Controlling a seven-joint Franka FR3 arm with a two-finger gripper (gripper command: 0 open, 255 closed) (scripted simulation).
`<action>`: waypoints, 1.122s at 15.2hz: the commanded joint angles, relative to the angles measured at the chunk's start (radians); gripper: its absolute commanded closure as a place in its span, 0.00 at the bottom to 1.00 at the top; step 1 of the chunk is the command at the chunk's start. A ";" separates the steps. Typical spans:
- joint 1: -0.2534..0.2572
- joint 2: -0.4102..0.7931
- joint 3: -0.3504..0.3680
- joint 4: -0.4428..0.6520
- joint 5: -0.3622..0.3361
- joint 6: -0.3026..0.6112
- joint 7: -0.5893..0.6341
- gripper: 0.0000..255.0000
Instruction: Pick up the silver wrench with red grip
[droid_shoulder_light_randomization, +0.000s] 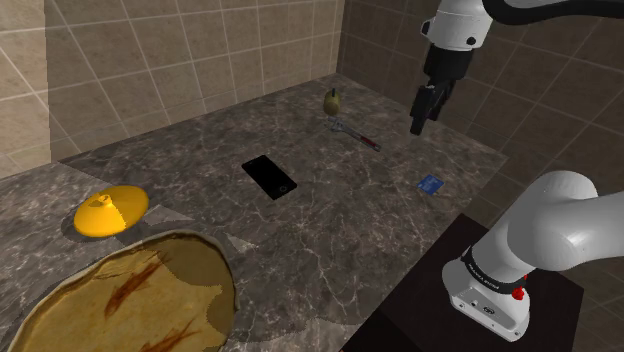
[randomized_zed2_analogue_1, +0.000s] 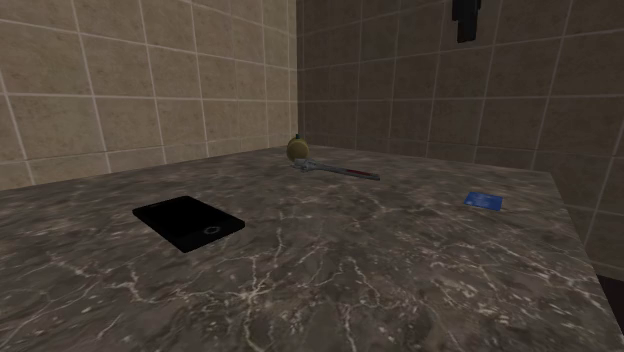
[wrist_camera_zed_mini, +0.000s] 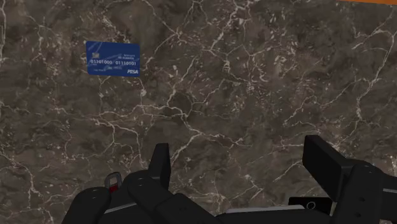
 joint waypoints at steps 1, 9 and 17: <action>0.000 0.000 0.000 0.000 0.000 0.000 0.000 0.00; -0.042 0.223 -0.046 -0.009 -0.054 0.249 -0.069 0.00; -0.077 0.493 -0.089 0.071 -0.088 0.461 -0.125 0.00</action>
